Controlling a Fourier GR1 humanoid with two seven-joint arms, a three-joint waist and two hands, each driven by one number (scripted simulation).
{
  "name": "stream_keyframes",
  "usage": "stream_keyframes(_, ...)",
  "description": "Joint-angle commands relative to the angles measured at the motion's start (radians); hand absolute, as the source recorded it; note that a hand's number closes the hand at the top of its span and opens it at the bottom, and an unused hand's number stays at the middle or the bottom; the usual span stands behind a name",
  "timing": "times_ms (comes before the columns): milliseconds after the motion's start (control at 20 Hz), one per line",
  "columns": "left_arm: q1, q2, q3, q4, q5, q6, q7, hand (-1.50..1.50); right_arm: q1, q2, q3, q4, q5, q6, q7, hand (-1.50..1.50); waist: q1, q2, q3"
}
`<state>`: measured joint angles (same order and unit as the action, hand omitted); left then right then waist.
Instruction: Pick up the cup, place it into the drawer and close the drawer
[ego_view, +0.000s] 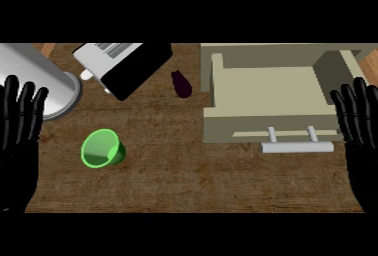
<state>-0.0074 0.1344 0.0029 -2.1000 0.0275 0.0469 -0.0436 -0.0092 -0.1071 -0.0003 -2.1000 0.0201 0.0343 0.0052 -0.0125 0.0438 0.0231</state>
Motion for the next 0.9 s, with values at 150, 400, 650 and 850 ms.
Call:
stream_keyframes(150,-0.019,0.078,-0.04,0.062,0.196,-0.24,-0.017,-1.5,-0.048,0.01,-0.029,0.03,0.005,-0.032,0.021,-1.5,0.012,-0.041,-0.024)
stream_keyframes(400,0.171,0.098,-0.026,0.055,0.482,-0.395,0.045,-1.5,0.027,-0.045,-0.019,0.006,0.005,0.036,0.038,-1.5,0.022,-0.045,-0.025)
stream_keyframes(650,0.065,0.116,0.031,0.216,0.526,-0.432,0.076,-1.5,-0.028,-0.046,-0.047,0.024,-0.01,0.039,0.074,-1.5,0.01,-0.043,-0.023)
stream_keyframes(850,0.069,0.142,0.102,0.306,0.56,-0.492,0.068,-1.5,0.021,-0.001,0.004,0.052,0.043,0.028,0.001,-1.5,0.01,-0.044,-0.023)
